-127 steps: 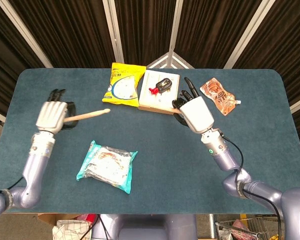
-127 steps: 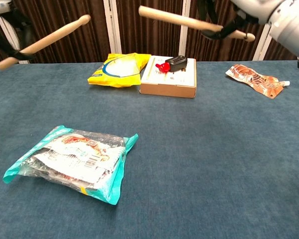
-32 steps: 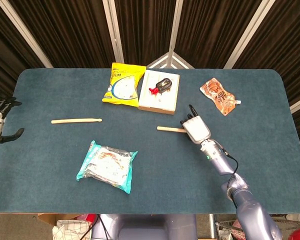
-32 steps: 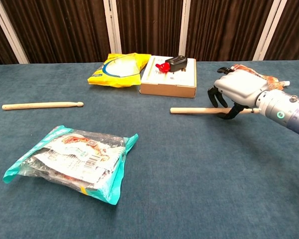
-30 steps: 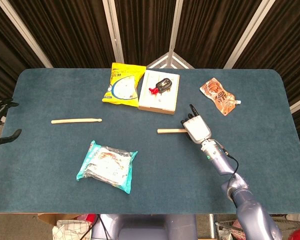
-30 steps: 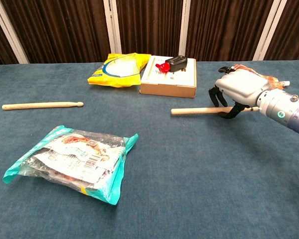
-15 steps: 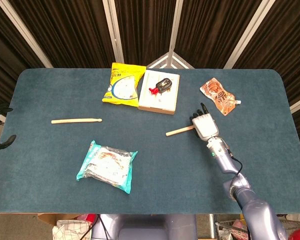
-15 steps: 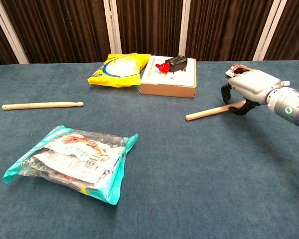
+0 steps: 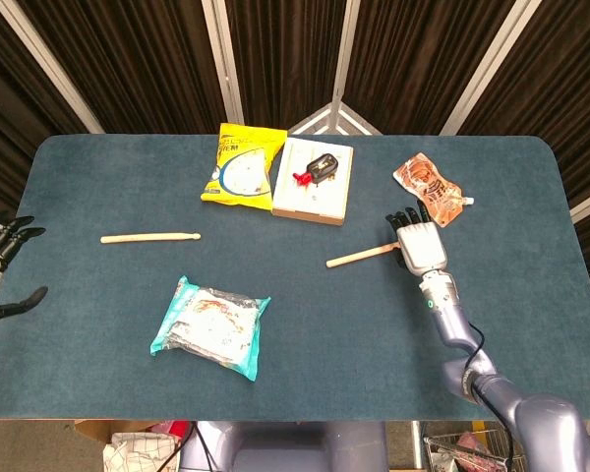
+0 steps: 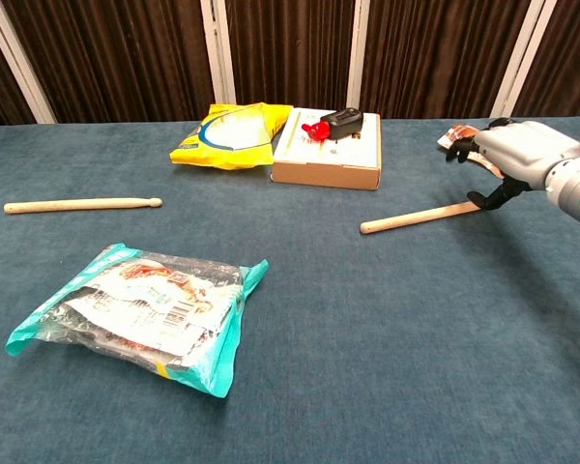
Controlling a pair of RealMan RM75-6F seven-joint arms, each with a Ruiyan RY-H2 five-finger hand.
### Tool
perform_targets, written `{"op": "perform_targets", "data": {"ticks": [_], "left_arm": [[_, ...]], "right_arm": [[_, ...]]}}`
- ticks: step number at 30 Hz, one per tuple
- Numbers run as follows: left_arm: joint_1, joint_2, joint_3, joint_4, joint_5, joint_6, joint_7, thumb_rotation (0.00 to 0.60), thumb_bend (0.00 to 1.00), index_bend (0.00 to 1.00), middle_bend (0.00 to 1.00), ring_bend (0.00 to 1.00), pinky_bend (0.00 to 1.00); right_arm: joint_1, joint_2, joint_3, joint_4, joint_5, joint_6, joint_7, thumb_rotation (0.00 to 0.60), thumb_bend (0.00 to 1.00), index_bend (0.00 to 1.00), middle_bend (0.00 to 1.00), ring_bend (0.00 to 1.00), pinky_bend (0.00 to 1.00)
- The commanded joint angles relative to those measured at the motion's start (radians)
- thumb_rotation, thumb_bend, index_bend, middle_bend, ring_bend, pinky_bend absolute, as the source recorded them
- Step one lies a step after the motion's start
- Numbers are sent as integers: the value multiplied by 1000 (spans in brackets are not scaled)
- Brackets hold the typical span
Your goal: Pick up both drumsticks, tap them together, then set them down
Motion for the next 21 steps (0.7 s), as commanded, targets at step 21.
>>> {"op": "perform_targets", "data": {"ticks": [21], "left_arm": [[262,-135,181,2,87,237,124,600,272,83,0,0,0]], "right_arm": [[-502,531,-173,-1049,-107,565,-273,600,313,0,0,0,0]]}}
